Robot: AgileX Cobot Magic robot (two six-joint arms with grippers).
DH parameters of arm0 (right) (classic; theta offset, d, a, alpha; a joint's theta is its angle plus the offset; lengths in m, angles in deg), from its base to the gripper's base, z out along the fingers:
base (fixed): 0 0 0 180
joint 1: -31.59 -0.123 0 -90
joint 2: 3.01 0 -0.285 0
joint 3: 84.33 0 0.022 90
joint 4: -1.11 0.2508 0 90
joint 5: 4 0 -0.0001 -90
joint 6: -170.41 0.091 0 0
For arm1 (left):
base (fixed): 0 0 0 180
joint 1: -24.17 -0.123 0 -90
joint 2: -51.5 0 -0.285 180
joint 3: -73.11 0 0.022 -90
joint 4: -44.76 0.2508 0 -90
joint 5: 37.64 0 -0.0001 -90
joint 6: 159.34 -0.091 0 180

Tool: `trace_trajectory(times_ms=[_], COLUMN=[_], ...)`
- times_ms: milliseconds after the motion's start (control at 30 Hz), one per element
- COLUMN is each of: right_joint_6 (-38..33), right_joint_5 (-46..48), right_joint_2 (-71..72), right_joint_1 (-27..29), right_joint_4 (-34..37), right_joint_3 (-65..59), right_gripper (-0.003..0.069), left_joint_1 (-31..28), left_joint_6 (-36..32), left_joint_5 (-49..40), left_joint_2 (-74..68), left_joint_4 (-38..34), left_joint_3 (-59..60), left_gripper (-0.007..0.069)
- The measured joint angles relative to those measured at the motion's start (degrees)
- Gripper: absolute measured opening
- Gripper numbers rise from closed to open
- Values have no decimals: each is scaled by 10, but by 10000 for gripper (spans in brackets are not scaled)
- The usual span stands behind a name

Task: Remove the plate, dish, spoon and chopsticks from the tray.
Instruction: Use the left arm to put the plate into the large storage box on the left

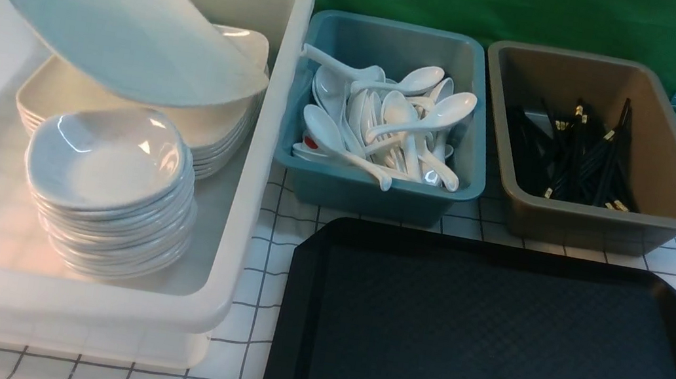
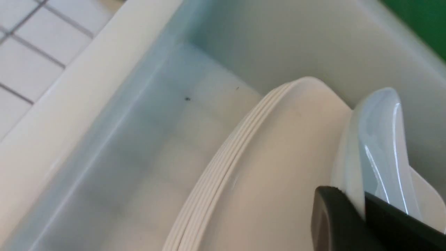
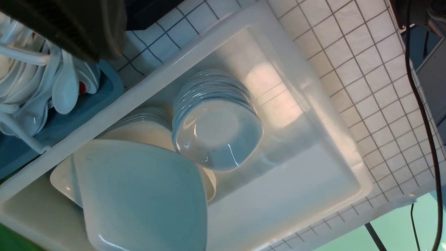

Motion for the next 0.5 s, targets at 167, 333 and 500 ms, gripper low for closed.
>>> trace_trajectory(times_ms=[167,333,500], right_joint_6=[0,0,0], right_joint_5=[-1,-1,-1], right_joint_2=[0,0,0], right_joint_1=[-1,0,0], right_joint_4=[-1,-1,-2], right_joint_3=[0,0,0], right_gripper=[7,7,7], left_joint_1=[-1,-1,1], left_joint_6=[3,36,80], left_joint_5=[-3,-1,5], left_joint_2=[-2,-2,-2], left_joint_4=[6,7,12], left_joint_3=[15,15,19], left_gripper=[15,15,13])
